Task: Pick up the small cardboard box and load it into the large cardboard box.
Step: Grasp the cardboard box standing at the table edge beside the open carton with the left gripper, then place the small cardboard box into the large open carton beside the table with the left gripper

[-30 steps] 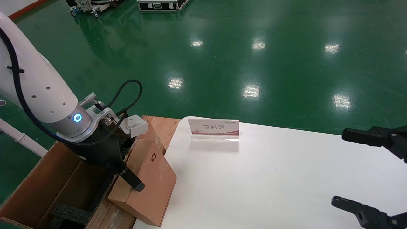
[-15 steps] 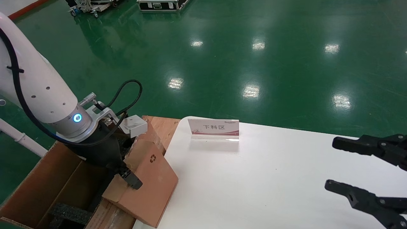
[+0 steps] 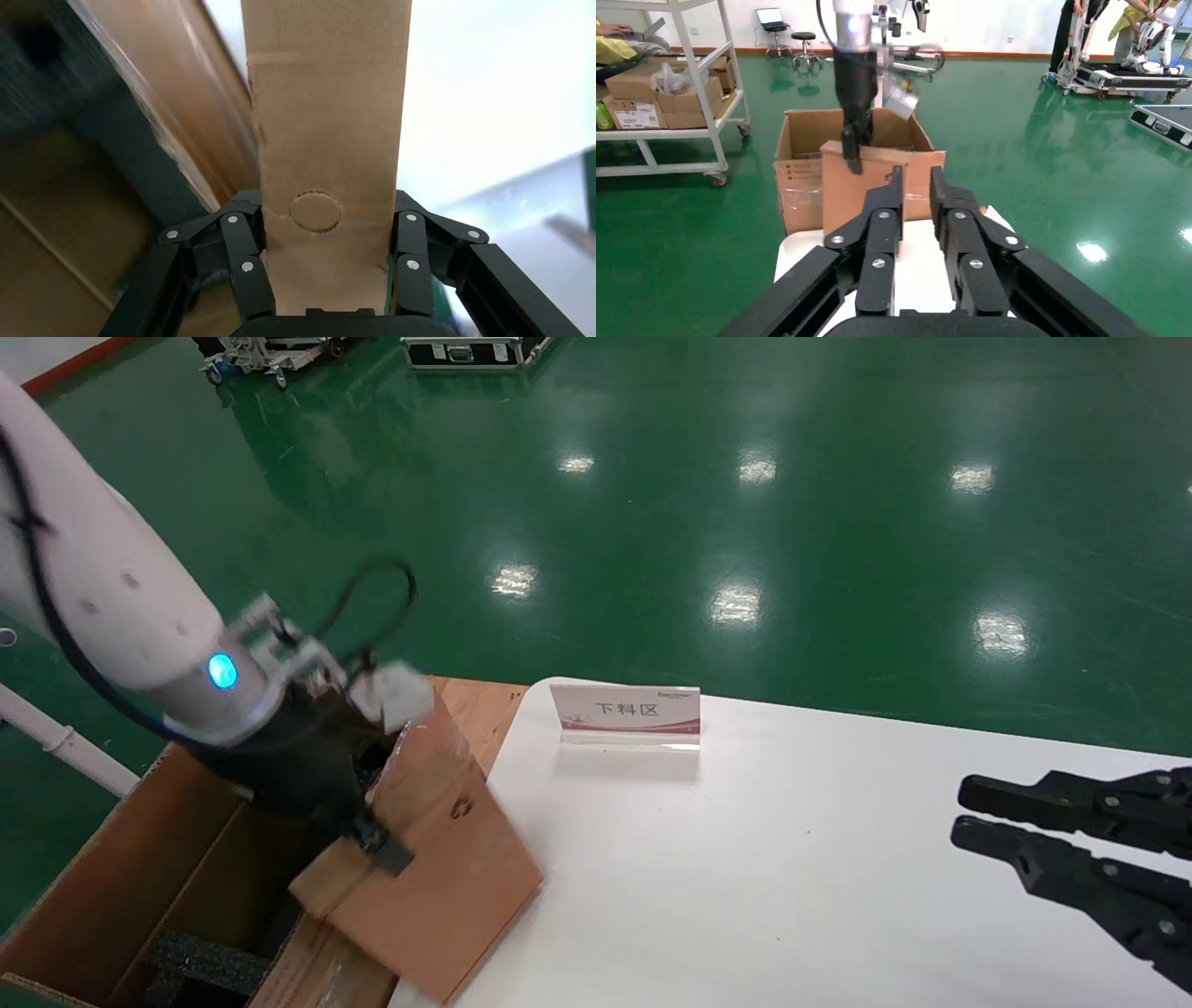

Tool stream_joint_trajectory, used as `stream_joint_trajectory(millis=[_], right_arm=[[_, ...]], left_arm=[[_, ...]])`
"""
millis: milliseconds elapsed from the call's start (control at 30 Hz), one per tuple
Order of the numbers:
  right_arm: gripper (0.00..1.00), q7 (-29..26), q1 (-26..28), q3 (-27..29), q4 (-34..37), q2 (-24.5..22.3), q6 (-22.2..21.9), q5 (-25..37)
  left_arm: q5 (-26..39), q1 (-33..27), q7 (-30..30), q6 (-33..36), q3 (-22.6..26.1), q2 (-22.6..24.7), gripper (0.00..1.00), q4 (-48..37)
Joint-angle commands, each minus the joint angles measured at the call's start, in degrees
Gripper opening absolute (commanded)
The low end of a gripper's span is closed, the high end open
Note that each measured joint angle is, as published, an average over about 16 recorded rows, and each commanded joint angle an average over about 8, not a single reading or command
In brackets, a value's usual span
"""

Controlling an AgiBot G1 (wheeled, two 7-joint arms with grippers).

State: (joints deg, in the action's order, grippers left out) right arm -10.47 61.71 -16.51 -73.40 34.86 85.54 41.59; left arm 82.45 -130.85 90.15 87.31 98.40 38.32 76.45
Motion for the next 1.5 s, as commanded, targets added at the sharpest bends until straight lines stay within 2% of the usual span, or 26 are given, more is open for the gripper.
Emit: stream_joint_trajectory(millis=[33, 233, 400, 533, 733, 900, 1067, 1333, 1500], right_arm=[[0.0, 0.01, 0.0, -0.01, 0.01, 0.0, 0.0, 0.0], [0.0, 0.02, 0.02, -0.03, 0.02, -0.01, 0.0, -0.02], [0.0, 0.03, 0.02, -0.05, 0.03, -0.01, 0.0, -0.03], [0.0, 0.04, 0.03, -0.07, 0.03, -0.02, -0.01, -0.04], [0.0, 0.05, 0.03, -0.09, 0.03, -0.03, -0.02, -0.05], [0.0, 0.06, 0.04, -0.11, 0.03, -0.03, -0.03, -0.07], [0.02, 0.07, 0.04, -0.12, 0.03, -0.04, -0.03, -0.08], [1.0, 0.08, 0.05, -0.15, 0.03, -0.05, -0.05, -0.1], [1.0, 0.09, 0.05, -0.17, 0.03, -0.06, -0.05, -0.11]], left_arm=[[-0.54, -1.37, -0.35, -0.13, -0.91, -0.23, 0.0, -0.3], [1.2, -12.1, -1.35, 2.58, -3.12, 1.24, 0.0, -1.36], [3.32, -21.86, -2.97, 4.07, -0.06, 3.02, 0.0, -3.29], [4.21, -29.57, -4.54, 4.55, 6.62, 4.54, 0.0, -4.8], [2.87, -37.99, -6.32, 6.45, 19.61, 6.59, 0.0, -6.52], [-1.79, -41.33, -5.66, 7.63, 29.84, 6.99, 0.0, -7.26], [-4.71, -41.83, -4.44, 6.98, 35.94, 5.3, 0.0, -6.67], [-2.66, -41.28, -2.01, 5.9, 39.07, -0.82, 0.0, -2.28], [-0.17, -39.26, -0.09, 4.48, 38.97, -4.6, 0.0, -0.07]])
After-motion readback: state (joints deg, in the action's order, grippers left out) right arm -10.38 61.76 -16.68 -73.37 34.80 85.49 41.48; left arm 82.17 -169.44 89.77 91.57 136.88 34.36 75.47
